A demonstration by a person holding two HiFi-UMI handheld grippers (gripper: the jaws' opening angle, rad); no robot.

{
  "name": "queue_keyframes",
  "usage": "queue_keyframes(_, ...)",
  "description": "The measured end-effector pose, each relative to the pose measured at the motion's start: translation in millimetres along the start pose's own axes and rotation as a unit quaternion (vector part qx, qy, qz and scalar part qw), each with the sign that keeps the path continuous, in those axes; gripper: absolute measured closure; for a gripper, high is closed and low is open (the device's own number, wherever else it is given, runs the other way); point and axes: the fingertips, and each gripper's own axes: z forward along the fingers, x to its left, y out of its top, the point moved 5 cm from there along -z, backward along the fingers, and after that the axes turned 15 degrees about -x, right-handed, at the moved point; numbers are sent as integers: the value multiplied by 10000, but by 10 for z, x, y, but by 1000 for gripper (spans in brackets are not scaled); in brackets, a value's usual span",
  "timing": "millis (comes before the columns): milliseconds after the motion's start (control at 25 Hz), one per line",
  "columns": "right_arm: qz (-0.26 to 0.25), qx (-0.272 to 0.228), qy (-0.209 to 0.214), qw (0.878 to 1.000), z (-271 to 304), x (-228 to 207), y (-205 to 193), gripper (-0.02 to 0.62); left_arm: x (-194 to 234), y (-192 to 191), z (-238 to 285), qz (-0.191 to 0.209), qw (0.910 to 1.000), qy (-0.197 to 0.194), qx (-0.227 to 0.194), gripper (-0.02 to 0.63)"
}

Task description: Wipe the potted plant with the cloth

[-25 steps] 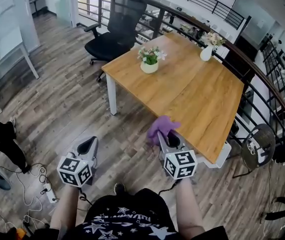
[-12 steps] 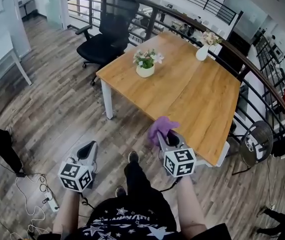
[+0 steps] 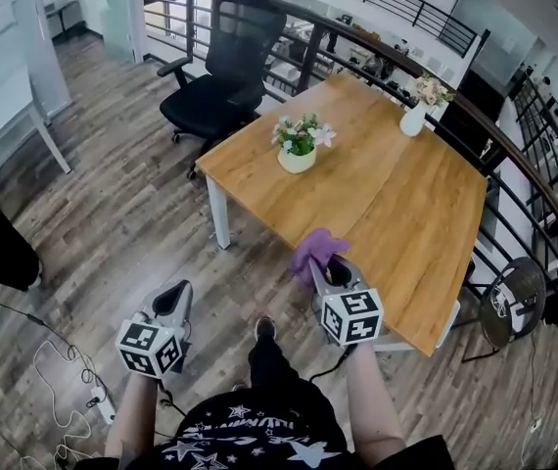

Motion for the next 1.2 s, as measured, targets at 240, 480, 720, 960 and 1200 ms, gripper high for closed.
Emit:
queue_keyframes(240, -13, 23, -162, 9999, 391, -532, 20, 510, 75, 33, 574, 37, 9999, -78, 61, 604)
queue_keyframes(480, 37, 94, -284, 9995, 776, -1039, 76, 511, 100, 132, 1201, 77, 9998, -162, 119, 604)
queue_keyframes(720, 114, 172, -278, 9994, 1194, -1494, 66, 510, 66, 177, 1802, 126, 9996, -192, 167, 604)
queue_keyframes(960, 168, 175, -196, 9995, 1508, -1913, 98, 510, -73, 255, 2312, 269, 9989, -362, 152, 604)
queue_keyframes(1200, 351, 262, -244, 9987, 1720, -2314, 6, 511, -179, 291, 2762, 325, 9983, -480, 62, 604)
